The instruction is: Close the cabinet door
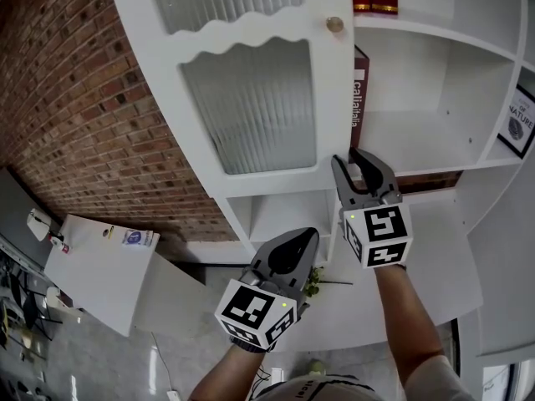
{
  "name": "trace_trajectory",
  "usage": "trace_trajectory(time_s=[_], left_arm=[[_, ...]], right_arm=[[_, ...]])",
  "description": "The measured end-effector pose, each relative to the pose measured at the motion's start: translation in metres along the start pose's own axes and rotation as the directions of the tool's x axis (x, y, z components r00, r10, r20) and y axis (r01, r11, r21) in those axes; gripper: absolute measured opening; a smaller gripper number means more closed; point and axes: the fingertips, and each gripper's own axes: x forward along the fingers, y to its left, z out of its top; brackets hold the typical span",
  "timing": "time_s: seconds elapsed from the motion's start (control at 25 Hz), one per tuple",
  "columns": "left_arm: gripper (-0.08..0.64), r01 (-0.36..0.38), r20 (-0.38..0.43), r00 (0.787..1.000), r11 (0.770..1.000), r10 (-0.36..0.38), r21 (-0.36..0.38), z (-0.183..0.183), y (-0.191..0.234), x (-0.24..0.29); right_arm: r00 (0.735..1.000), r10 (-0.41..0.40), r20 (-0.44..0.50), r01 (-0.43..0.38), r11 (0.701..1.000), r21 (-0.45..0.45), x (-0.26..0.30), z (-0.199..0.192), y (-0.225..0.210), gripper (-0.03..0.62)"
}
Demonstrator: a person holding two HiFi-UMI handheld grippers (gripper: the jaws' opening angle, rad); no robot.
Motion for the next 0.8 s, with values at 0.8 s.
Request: trace_trajectory(time_s=[0.8], left_arm=[[0.011,-0.014,0.001,1.000,1.000,0.014,-0.014,-0.002,-0.007,-0.021]], right_arm=[[1.000,0.016,-0.017,-0.015,0.999,0.035,-0.036,0.002,0.015,0.126]])
